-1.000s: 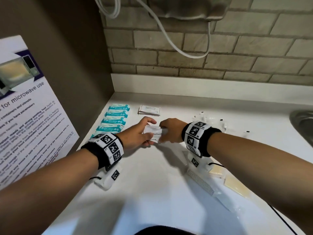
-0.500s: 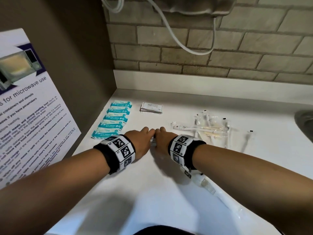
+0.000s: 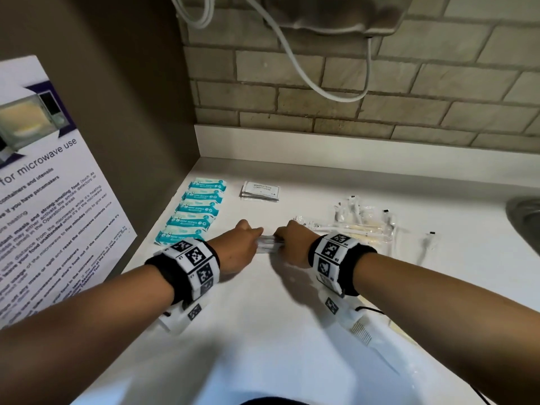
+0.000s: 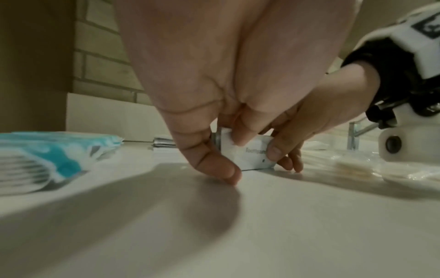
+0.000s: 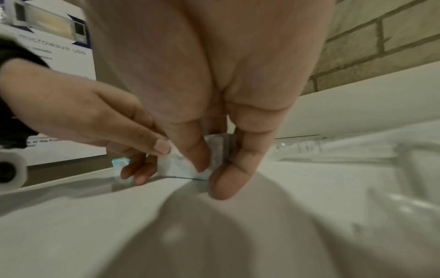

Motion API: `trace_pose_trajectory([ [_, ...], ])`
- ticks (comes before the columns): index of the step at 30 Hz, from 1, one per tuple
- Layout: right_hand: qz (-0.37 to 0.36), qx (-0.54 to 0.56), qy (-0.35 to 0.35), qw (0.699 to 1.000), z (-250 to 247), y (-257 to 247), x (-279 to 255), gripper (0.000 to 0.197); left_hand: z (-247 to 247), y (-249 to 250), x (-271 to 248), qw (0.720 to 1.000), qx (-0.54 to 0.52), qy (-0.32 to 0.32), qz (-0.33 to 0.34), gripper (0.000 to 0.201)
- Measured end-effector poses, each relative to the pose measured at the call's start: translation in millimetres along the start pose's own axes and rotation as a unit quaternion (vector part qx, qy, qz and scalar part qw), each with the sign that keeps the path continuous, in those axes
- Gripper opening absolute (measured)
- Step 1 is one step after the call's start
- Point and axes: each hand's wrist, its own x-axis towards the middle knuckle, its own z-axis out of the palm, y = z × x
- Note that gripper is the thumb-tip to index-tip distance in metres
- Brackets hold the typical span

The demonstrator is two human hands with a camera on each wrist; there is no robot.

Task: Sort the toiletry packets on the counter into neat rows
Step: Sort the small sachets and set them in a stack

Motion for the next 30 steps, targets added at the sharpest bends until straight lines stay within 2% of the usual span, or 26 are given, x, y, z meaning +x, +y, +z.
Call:
trace_pose_trajectory([
  [4,-0.016,0.008,0.015,1.0,-3.7,4.2,-3.0,0.014,-0.2,-4.3,-4.5,1.0,0.012,0.01,0.002,0.05],
  [9,-0.029,-0.004,0.015,0.999,3.9,5.1,-1.3,0.025,-1.3,3.9,-7.3,0.995,0.095,0.023,0.001,0.05],
  [14,-0.037,-0.009,0.017,0.999,-5.0,6.0,0.4,0.025,2.0,2.4,-3.3,0.998,0.054,0.033,-0.011,0.049],
  [19,-0.035,0.045,0.059,0.997,-7.2,13.7,-2.0,0.022,4.1,-0.7,-3.2,0.999,-0.028,0.031,-0.025,0.036],
  [22,-0.033,0.061,0.07,0.995,-4.5,13.2,-3.3,0.023,7.3,-4.8,-3.0,0.999,-0.025,0.033,-0.009,0.049],
  [26,-0.028,0.05,0.061,0.996,0.1,8.1,-3.0,0.026,10.9,-7.9,1.4,0.996,-0.075,0.045,-0.024,0.028],
  [30,-0.017,0.038,0.049,0.998,-1.4,5.3,-2.2,0.022,11.4,-9.9,6.9,0.996,-0.082,0.041,-0.021,0.027],
])
